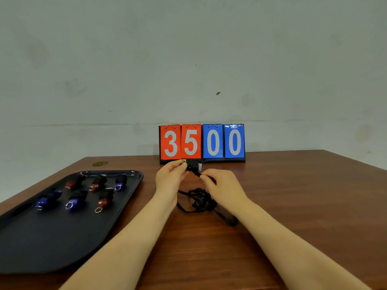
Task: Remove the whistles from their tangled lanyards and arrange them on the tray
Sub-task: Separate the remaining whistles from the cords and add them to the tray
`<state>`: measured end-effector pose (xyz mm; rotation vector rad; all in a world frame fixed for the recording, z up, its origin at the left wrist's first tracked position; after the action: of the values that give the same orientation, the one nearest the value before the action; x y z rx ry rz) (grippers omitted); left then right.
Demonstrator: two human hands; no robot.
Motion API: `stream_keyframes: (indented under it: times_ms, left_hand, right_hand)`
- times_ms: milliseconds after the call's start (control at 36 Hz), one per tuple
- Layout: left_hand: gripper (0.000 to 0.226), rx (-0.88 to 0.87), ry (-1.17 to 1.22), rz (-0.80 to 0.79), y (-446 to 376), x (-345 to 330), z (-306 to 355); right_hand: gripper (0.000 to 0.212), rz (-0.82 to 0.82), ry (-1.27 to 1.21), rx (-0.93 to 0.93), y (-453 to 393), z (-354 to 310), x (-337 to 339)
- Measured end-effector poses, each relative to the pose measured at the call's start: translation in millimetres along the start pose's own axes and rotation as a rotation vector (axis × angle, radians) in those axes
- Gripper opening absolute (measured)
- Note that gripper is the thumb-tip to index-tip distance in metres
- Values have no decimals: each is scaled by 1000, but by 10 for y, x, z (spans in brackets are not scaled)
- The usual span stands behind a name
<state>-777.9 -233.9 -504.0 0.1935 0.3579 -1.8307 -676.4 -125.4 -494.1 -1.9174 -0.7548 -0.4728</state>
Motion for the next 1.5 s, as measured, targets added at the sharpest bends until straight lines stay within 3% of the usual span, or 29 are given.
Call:
stream_keyframes:
  times_ms: [222, 417, 722, 944, 1139, 1250, 1333, 1500]
  left_hand:
    - [15, -110, -250, 4, -20, -2, 9]
    - [13, -230, -419, -187, 62, -124, 113]
    - [18, -351, -456, -296, 172, -251, 120]
    - [33, -242, -246, -414, 254, -305, 112]
    - [22, -220, -178, -433, 308, -327, 135]
    - [31, -347, -406, -417, 303, -319, 129]
    - [21, -408, -471, -401, 308, -317, 150]
    - [20, -111, -234, -367, 282, -290, 59]
  right_hand:
    - [13, 155, -75, -78, -22, 69, 102]
    - [13, 169, -332, -195, -1, 152, 132]
    - [15, 106, -596, -327, 5, 123, 124]
    - [16, 78, -815, -428, 5, 69, 180]
    - [17, 88, -864, -496, 1, 83, 177]
    - [20, 88, -865, -516, 13, 85, 172]
    - [21, 85, -864, -534, 26, 88, 154]
    - [22, 77, -770, -467, 0, 51, 168]
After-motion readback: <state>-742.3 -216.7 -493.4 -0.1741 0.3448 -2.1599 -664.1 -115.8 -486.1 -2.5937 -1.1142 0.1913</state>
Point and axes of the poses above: each hand's wrist, its own y-axis away from the middle knuckle, its own x-axis out of the back of the hand, z = x × y, the point moved 5 cm from there along -y, towards the middle knuckle, and after that the axes turned 6 degrees about z, right-handed, at the moved point
